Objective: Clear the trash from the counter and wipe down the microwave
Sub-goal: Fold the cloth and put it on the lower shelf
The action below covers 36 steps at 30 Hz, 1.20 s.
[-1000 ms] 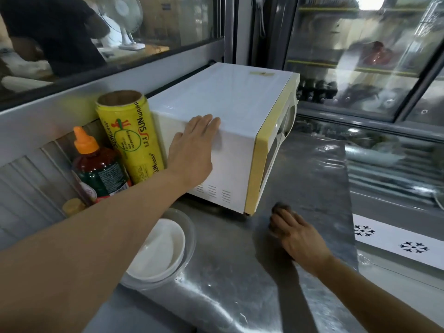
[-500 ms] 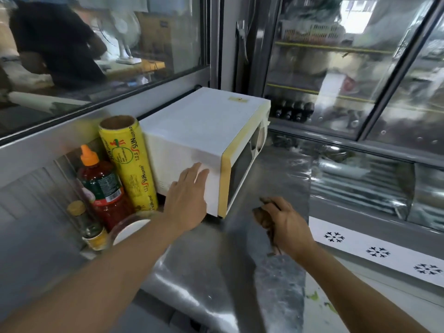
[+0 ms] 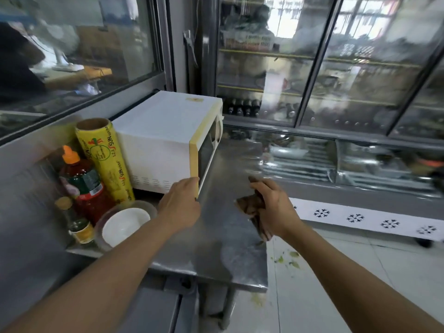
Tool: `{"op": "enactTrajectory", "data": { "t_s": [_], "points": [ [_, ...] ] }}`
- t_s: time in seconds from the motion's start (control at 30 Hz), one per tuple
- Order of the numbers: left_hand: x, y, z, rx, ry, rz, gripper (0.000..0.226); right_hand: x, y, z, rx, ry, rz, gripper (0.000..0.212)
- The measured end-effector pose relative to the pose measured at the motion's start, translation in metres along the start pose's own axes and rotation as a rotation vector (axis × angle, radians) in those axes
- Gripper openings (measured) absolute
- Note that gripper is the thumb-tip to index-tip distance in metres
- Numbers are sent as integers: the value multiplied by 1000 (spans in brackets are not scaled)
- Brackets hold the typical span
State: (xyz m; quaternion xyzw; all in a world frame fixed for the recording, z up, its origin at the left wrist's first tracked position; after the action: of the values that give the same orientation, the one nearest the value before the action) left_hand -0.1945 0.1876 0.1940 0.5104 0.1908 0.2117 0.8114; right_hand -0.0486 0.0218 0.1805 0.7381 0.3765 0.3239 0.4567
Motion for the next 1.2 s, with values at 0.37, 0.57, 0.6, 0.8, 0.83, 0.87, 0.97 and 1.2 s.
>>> {"op": "enactTrajectory", "data": {
  "t_s": [0.37,0.57,0.6,0.8,0.83,0.87,0.97,1.2],
  "points": [
    [-36,-42,76,10,-186,-142,61,-108,55,12,17,-180,54,63],
    [-33,-68,139,55,-306,-207,55,-153,84,52,57,-296,74,69],
    [-32,-72,152,63,-319,-209,54,-160,90,60,61,-316,84,70],
    [-18,-108,250,-13,-387,-252,60,-202,133,130,80,-376,87,75],
    [-17,-117,270,-31,-393,-262,58,-210,142,144,85,-378,88,76],
    [-17,-125,291,-64,-389,-282,57,-217,152,159,97,-381,89,76],
    [-14,-154,352,-337,-315,-388,52,-241,180,203,169,-378,95,76],
    [-4,-197,477,-853,-180,-677,39,-276,238,298,380,-284,77,72]
  ]
}}
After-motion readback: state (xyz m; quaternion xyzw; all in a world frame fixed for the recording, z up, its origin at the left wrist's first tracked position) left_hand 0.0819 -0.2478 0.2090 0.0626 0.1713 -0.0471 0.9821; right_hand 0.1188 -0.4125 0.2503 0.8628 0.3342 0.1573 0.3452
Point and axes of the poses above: each hand's wrist, its own x-axis towards the middle knuckle, its own y-axis out of the back of the hand, z = x × y, the point moved 2 cm from there along x, towards the middle knuckle, and after that the axes turned 11 degrees about -z, right-handed, at the moved point
